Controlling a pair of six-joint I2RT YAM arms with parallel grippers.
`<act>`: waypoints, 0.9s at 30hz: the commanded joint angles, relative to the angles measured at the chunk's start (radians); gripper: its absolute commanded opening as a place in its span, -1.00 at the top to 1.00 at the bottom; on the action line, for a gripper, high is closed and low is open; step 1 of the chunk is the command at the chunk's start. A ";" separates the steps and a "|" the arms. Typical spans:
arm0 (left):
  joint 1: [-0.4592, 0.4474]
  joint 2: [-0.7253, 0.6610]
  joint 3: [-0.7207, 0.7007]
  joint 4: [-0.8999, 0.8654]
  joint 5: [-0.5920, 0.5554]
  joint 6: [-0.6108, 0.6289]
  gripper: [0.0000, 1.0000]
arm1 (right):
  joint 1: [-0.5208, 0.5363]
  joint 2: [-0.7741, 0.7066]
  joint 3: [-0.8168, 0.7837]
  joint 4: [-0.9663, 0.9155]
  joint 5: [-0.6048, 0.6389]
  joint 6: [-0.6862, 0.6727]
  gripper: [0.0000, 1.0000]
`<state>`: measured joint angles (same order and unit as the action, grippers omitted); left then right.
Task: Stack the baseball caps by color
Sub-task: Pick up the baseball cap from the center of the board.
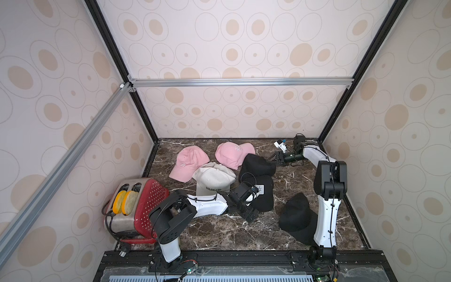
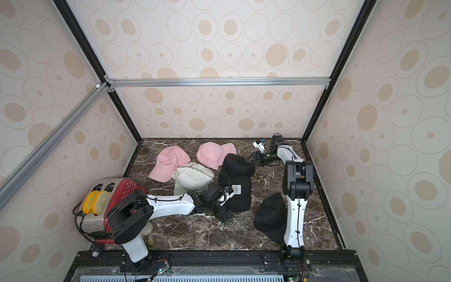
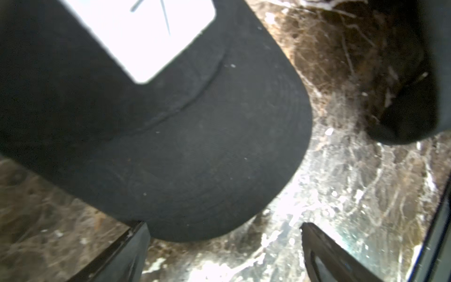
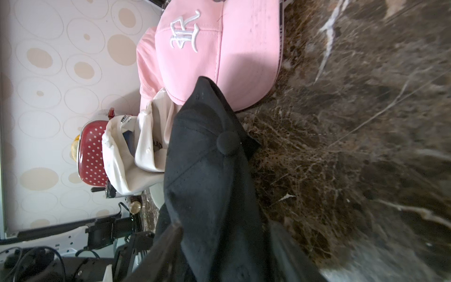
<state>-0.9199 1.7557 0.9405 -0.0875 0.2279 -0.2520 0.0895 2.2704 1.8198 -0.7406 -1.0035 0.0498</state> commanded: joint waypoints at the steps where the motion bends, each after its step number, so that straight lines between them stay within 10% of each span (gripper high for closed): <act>1: 0.008 -0.016 -0.005 -0.002 -0.023 -0.003 -0.98 | 0.003 -0.036 -0.034 0.011 -0.035 0.006 0.10; 9: 0.007 0.008 0.012 -0.001 -0.004 -0.012 -0.98 | 0.003 -0.087 -0.096 0.128 0.005 0.081 1.00; 27: 0.007 0.072 0.073 -0.041 -0.034 -0.048 -0.98 | -0.029 -0.414 -0.276 0.460 0.291 0.250 1.00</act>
<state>-0.9165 1.7985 0.9852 -0.0860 0.2108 -0.2722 0.0612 1.9175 1.5757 -0.3542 -0.8032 0.2642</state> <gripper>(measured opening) 0.991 0.040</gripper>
